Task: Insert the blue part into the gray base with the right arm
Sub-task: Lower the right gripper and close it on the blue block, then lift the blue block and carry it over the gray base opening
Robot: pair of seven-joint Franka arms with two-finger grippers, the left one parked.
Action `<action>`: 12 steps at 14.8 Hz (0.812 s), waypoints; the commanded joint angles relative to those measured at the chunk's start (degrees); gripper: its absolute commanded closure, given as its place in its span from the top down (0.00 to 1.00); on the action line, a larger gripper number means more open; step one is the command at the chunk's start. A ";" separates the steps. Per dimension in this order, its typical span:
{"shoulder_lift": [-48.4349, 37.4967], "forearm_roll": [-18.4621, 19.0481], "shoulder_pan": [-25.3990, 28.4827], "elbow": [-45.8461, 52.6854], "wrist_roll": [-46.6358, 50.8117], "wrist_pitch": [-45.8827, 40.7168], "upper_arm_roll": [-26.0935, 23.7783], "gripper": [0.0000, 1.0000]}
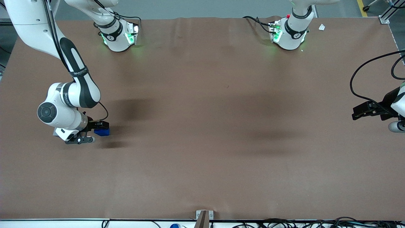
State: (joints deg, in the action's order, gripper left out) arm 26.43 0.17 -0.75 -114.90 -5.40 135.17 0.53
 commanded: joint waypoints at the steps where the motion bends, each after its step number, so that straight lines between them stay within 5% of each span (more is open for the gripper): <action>1: -1.03 0.09 -0.13 -1.20 -0.66 0.89 -0.35 0.84; 12: -1.56 0.09 -0.30 2.65 -0.93 -2.69 -0.27 0.28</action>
State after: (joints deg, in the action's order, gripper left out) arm 26.09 0.17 -0.59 -113.65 -5.74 135.16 0.47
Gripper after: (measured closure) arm 0.489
